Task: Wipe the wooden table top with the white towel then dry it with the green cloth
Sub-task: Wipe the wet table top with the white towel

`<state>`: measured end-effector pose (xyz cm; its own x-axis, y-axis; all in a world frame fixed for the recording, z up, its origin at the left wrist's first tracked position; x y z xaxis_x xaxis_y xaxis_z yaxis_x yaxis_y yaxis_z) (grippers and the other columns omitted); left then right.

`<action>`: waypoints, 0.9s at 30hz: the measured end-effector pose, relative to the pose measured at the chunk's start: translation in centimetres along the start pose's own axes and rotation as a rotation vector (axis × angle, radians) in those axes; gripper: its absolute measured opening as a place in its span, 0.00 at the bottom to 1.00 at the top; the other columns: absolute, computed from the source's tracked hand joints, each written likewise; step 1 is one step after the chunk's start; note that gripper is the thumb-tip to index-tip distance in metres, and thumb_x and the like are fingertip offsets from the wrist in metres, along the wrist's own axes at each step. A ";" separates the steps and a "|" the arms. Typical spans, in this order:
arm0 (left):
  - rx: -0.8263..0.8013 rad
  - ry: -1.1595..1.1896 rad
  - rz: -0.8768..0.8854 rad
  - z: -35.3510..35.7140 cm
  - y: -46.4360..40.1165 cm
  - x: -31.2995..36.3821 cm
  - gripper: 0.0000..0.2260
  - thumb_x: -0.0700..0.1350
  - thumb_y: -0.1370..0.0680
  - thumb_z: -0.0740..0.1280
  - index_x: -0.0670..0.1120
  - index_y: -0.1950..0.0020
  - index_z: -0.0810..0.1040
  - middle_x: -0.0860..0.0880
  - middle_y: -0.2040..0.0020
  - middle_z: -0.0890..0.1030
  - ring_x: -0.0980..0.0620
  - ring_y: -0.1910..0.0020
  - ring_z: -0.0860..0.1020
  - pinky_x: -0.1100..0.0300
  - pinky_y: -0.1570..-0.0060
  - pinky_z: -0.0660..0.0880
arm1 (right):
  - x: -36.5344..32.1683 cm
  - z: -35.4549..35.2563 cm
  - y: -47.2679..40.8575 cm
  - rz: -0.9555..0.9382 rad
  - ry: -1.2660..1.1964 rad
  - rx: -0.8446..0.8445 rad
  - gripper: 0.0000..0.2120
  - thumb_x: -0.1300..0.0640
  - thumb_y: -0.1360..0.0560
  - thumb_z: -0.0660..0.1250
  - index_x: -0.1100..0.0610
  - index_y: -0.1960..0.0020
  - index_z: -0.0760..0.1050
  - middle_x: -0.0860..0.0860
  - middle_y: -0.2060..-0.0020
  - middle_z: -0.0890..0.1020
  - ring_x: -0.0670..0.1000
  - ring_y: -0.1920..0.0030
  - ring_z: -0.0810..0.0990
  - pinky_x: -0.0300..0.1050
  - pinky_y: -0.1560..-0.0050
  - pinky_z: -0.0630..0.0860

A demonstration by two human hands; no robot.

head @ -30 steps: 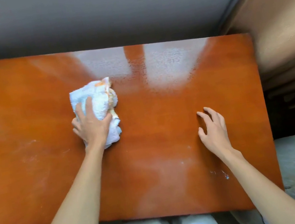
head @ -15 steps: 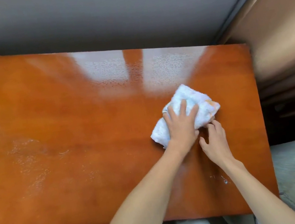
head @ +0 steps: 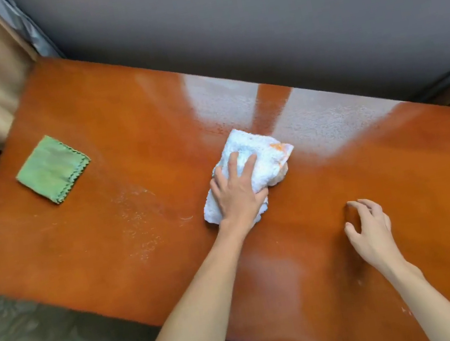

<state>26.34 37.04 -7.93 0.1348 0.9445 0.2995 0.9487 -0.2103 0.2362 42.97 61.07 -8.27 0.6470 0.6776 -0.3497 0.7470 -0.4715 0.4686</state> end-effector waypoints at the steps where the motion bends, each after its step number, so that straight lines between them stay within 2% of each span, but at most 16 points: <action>1: 0.021 0.007 -0.056 -0.9 -0.3 -2.6 0.33 0.61 0.29 0.71 0.64 0.26 0.64 0.53 0.21 0.59 0.40 0.31 0.63 0.49 0.38 0.66 | -1.5 0.5 -0.1 -0.023 0.000 -0.009 0.21 0.58 0.21 0.62 0.54 0.29 0.67 0.53 0.27 0.63 0.59 0.27 0.59 0.56 0.28 0.61; 4: 0.092 0.029 -0.189 -4.0 -1.1 -10.6 0.32 0.62 0.28 0.71 0.63 0.26 0.65 0.53 0.22 0.60 0.41 0.32 0.65 0.48 0.40 0.67 | -6.3 2.3 -0.3 -0.100 -0.009 -0.037 0.21 0.59 0.22 0.62 0.54 0.29 0.68 0.52 0.27 0.63 0.57 0.27 0.58 0.55 0.28 0.60; 7: 0.154 0.067 -0.245 -6.5 -2.4 -17.3 0.31 0.62 0.27 0.71 0.61 0.26 0.67 0.52 0.23 0.63 0.41 0.32 0.66 0.46 0.39 0.67 | -9.8 3.6 -0.5 -0.124 -0.017 -0.051 0.21 0.59 0.22 0.62 0.54 0.29 0.68 0.51 0.27 0.62 0.55 0.27 0.57 0.53 0.27 0.59; 11: 0.154 0.084 -0.295 -7.0 -3.9 -20.0 0.30 0.59 0.28 0.72 0.59 0.27 0.68 0.51 0.24 0.62 0.39 0.32 0.64 0.42 0.38 0.67 | -12.1 4.7 -0.5 -0.116 -0.037 -0.033 0.21 0.59 0.22 0.62 0.53 0.29 0.68 0.51 0.26 0.63 0.55 0.27 0.56 0.52 0.27 0.60; 14: 0.165 0.076 -0.369 -6.0 -3.5 -17.3 0.30 0.57 0.28 0.72 0.58 0.27 0.68 0.49 0.24 0.62 0.36 0.34 0.65 0.41 0.39 0.67 | -12.7 5.1 0.2 -0.095 -0.053 -0.033 0.22 0.59 0.22 0.62 0.54 0.29 0.68 0.51 0.27 0.63 0.54 0.27 0.57 0.52 0.27 0.60; 16: 0.149 0.064 -0.314 -4.9 -2.8 -14.1 0.30 0.57 0.28 0.72 0.58 0.27 0.69 0.48 0.24 0.63 0.35 0.33 0.65 0.41 0.38 0.66 | -12.7 5.2 0.8 -0.090 -0.063 -0.044 0.22 0.59 0.22 0.62 0.54 0.29 0.68 0.51 0.27 0.63 0.54 0.27 0.58 0.51 0.27 0.59; 19: 0.019 -0.004 -0.162 -2.5 -1.6 -6.9 0.33 0.58 0.28 0.70 0.63 0.25 0.63 0.50 0.21 0.58 0.36 0.29 0.61 0.43 0.34 0.62 | -11.8 5.1 1.8 -0.075 -0.048 -0.065 0.22 0.58 0.22 0.62 0.53 0.28 0.67 0.49 0.26 0.63 0.52 0.26 0.58 0.48 0.27 0.59; 23: -0.188 -0.092 0.147 1.3 0.3 3.2 0.36 0.59 0.27 0.69 0.65 0.23 0.53 0.51 0.20 0.50 0.35 0.26 0.55 0.41 0.30 0.58 | -10.5 4.6 1.5 -0.111 -0.058 -0.028 0.23 0.62 0.24 0.64 0.56 0.29 0.68 0.52 0.29 0.66 0.54 0.29 0.62 0.44 0.30 0.58; 25: -0.261 -0.136 0.302 2.1 0.9 5.1 0.37 0.58 0.27 0.70 0.64 0.23 0.53 0.50 0.20 0.50 0.34 0.26 0.55 0.41 0.31 0.58 | -9.9 4.3 1.2 -0.076 -0.118 0.024 0.20 0.64 0.25 0.65 0.59 0.34 0.70 0.55 0.33 0.69 0.57 0.32 0.67 0.44 0.34 0.61; 27: -0.252 -0.137 0.353 1.8 0.7 5.0 0.37 0.58 0.28 0.70 0.64 0.24 0.56 0.52 0.20 0.52 0.36 0.27 0.58 0.45 0.35 0.62 | -9.8 4.1 1.0 -0.032 -0.132 0.050 0.18 0.65 0.26 0.64 0.60 0.36 0.71 0.56 0.35 0.71 0.58 0.34 0.68 0.47 0.35 0.63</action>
<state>28.19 42.11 -7.95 0.4901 0.8251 0.2811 0.7408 -0.5642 0.3645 38.05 51.68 -7.69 0.6351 0.6137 -0.4691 0.7719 -0.4807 0.4162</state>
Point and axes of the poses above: each hand's wrist, its own y-axis away from the middle knuckle, its own z-axis out of the palm, x = y × z, the point moved 5 cm from there along -y, towards the middle knuckle
